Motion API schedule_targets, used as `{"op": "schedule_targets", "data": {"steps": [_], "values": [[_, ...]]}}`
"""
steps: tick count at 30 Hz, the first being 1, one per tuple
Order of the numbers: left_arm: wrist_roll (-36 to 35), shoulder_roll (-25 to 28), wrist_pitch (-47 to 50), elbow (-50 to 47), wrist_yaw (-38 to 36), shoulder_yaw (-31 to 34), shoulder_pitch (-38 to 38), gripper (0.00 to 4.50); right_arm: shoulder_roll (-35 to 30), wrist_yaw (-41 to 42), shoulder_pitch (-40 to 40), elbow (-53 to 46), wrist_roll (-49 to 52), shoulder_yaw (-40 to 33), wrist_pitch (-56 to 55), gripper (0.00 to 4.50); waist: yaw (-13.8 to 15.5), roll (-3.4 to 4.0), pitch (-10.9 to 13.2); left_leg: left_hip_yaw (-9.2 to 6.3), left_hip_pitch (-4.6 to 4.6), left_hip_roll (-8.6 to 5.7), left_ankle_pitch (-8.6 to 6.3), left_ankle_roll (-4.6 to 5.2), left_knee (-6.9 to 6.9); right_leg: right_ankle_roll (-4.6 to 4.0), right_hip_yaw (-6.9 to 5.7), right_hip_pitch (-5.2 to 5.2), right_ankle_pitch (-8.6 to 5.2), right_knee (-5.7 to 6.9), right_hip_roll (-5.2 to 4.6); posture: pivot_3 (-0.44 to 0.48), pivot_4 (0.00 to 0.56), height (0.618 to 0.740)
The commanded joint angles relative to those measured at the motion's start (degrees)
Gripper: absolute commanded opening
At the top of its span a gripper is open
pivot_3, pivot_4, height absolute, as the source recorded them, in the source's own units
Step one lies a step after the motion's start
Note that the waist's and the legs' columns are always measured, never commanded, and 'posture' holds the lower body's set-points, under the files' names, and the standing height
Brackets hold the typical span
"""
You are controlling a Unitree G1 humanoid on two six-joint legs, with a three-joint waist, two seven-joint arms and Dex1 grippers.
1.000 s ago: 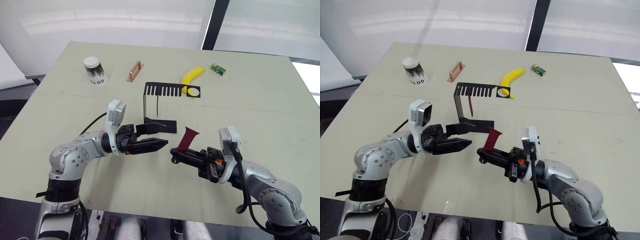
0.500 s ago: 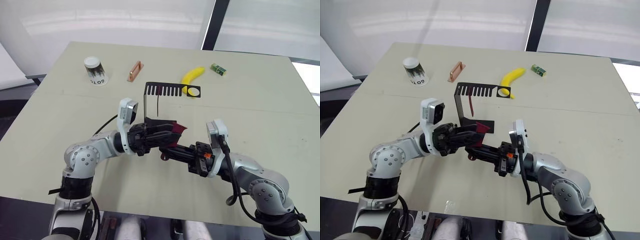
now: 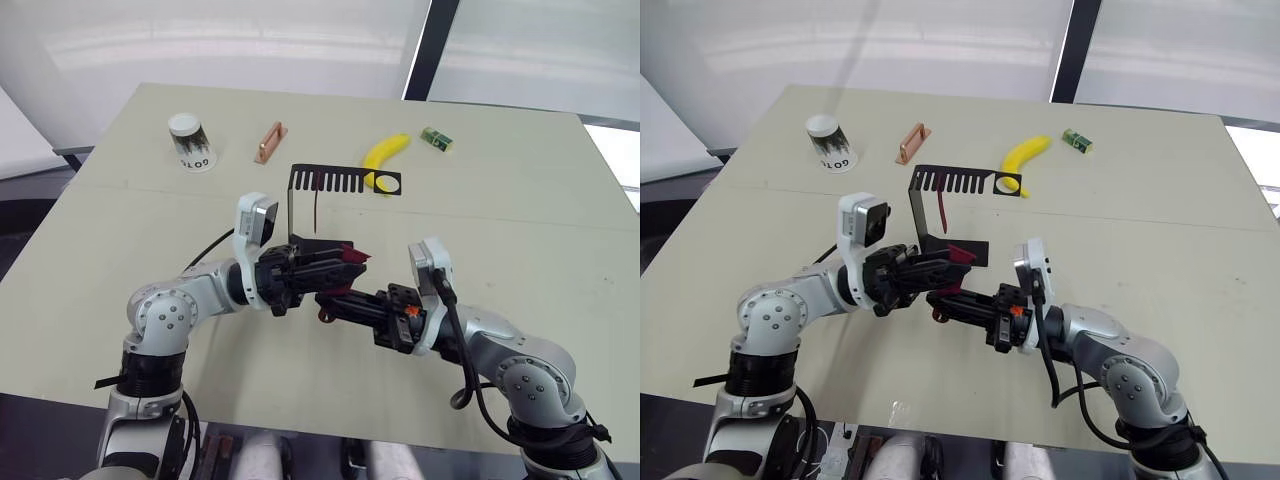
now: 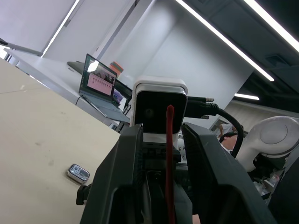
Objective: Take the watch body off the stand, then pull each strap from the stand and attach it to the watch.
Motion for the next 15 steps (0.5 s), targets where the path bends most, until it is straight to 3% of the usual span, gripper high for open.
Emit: {"op": "schedule_targets", "data": {"steps": [1,15], "values": [[-1.9,0.5,0.1,-1.7,-0.1,0.9,0.2,1.44,0.7,-0.4,0.4,-0.8,2.5,-0.7,0.0,0.0,0.0,0.0,0.0,0.0,0.0,0.0,0.0,0.0,0.0,0.0,0.0,0.0,0.0,0.0,0.0,0.0,0.15,0.729],[-2.2,0.5,0.2,-1.2,1.1,1.1,1.1,1.44,0.9,0.3,2.0,0.2,3.8,-0.1,0.1,0.0,0.0,0.0,0.0,0.0,0.0,0.0,0.0,0.0,0.0,0.0,0.0,0.0,0.0,0.0,0.0,0.0,0.15,0.729]]}}
